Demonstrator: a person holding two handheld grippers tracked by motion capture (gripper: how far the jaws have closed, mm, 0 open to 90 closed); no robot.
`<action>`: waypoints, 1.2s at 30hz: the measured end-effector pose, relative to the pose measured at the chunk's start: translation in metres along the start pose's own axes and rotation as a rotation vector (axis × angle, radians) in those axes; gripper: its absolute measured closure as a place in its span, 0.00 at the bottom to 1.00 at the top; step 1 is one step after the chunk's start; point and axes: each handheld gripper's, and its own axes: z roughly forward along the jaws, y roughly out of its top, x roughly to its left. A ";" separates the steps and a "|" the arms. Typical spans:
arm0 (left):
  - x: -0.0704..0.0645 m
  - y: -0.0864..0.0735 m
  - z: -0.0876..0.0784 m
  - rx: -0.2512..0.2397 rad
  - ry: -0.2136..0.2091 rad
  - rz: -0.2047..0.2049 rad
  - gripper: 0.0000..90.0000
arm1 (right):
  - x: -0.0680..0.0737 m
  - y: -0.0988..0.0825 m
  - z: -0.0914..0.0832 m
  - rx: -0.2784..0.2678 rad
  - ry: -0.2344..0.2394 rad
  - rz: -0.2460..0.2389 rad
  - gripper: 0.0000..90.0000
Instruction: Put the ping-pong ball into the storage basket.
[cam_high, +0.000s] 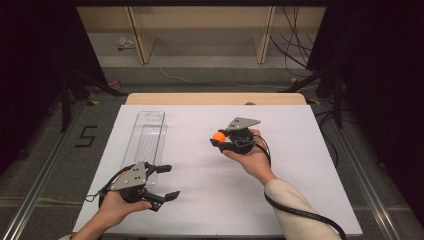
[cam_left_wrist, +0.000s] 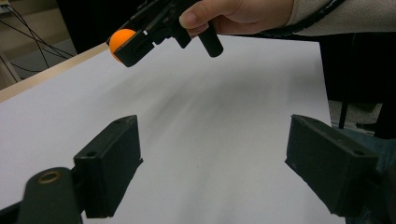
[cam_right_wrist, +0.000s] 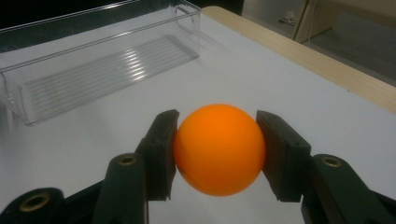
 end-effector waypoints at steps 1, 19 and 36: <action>0.000 0.000 0.000 0.000 0.000 0.000 0.19 | 0.000 0.000 0.000 0.001 -0.001 -0.001 0.57; 0.000 0.000 0.000 0.001 -0.003 -0.002 0.19 | 0.006 0.008 0.007 -0.007 0.011 -0.007 0.57; -0.001 0.000 0.000 0.002 -0.005 -0.002 0.19 | 0.011 0.015 0.014 -0.010 0.025 -0.015 0.57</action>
